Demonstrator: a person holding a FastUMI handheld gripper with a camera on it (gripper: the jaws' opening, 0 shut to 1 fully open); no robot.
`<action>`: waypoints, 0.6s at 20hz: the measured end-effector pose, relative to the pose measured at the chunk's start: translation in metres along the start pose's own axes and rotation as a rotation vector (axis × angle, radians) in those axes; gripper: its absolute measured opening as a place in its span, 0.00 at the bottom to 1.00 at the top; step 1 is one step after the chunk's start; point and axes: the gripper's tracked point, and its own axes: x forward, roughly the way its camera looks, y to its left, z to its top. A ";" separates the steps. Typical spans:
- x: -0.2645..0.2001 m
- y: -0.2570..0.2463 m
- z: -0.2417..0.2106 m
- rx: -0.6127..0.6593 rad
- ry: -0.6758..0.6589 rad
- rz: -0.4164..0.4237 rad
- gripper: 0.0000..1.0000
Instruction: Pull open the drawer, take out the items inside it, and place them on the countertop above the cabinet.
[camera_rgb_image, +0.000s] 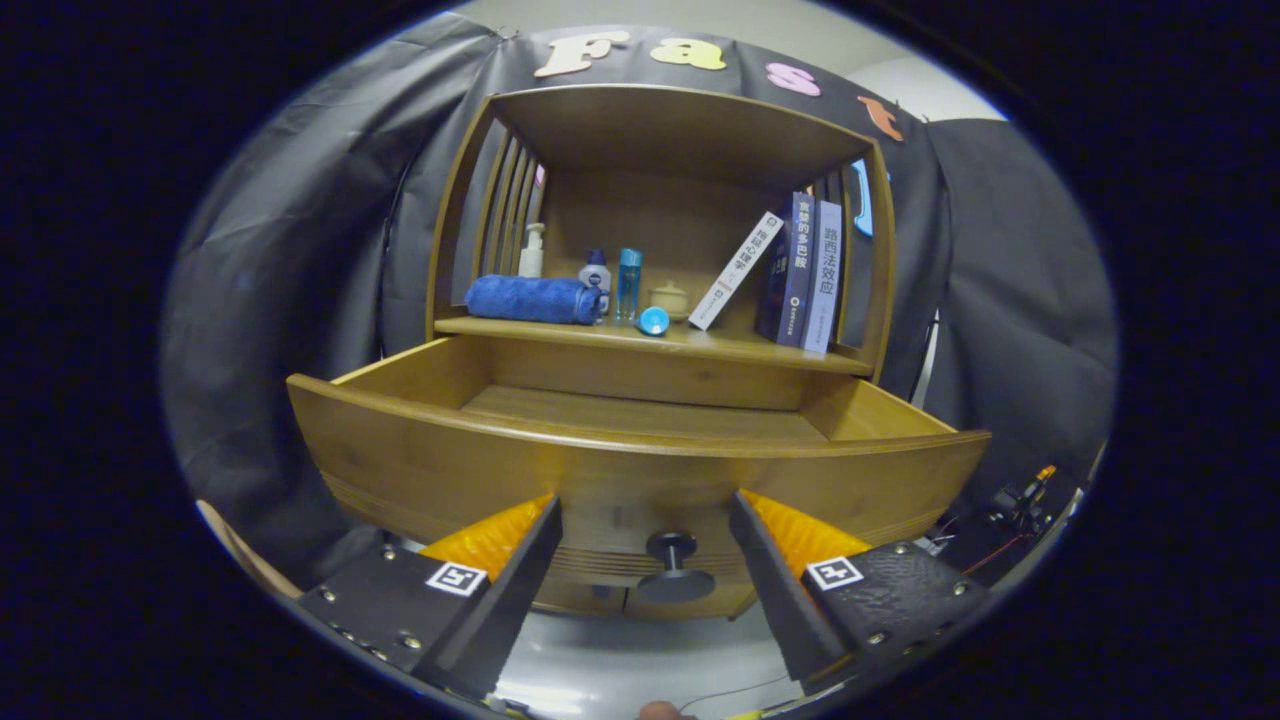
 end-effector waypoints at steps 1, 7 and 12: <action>0.004 0.001 0.002 0.005 0.000 0.001 1.00; 0.040 0.001 0.025 0.005 -0.034 0.001 1.00; 0.078 0.007 0.034 0.026 -0.019 -0.015 1.00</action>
